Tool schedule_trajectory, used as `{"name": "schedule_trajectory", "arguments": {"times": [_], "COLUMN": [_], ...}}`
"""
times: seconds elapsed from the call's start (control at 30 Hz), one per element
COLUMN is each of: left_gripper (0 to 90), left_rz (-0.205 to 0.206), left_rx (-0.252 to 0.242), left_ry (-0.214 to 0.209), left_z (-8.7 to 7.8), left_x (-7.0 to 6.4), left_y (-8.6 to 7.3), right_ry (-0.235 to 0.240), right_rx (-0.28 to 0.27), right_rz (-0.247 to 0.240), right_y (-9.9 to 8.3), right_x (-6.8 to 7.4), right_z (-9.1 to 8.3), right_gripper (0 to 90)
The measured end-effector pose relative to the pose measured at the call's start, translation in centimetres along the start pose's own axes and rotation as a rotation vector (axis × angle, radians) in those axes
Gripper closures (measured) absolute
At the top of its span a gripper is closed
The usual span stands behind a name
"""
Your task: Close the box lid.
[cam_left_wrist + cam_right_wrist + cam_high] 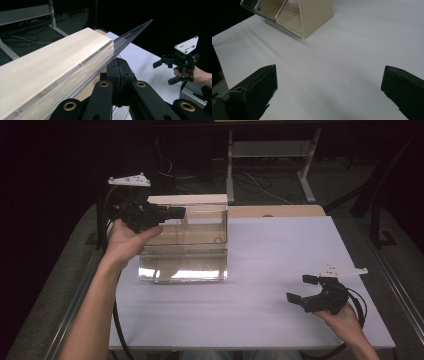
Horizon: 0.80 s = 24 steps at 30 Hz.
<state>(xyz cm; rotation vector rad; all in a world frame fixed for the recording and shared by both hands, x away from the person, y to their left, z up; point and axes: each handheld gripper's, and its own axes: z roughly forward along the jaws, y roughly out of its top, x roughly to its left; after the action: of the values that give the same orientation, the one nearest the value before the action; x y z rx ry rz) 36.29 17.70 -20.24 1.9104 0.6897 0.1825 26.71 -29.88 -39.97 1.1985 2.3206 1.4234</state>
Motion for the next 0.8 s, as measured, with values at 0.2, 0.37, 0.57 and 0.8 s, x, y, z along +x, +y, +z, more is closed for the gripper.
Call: {"name": "schedule_trajectory", "arguments": {"times": [0.2, 0.37, 0.57, 0.8], "left_gripper": [89.2, 89.2, 89.3, 89.2], "left_rz": [0.003, 0.003, -0.003, -0.001], "left_rx": [-0.025, -0.045, -0.055, -0.047], "left_ry": [0.006, 0.021, 0.021, 0.026], "left_z": [-0.2, -0.4, -0.4, -0.1], "left_x": [-0.6, -1.0, -1.1, -1.4], "left_y": [-1.5, -2.6, -4.0, -5.3], "right_ry": [-0.007, -0.012, -0.008, -0.01], "right_rx": [-0.005, -0.007, -0.006, -0.004], "right_rz": [0.02, 0.021, 0.028, 0.028], "right_y": [-0.4, -0.6, -1.0, -1.4], "right_x": [-0.2, -0.1, 0.0, 0.0], "right_z": [-0.4, -0.4, -0.5, -0.6], "right_gripper": [0.9, 0.9, 0.9, 0.9]}}
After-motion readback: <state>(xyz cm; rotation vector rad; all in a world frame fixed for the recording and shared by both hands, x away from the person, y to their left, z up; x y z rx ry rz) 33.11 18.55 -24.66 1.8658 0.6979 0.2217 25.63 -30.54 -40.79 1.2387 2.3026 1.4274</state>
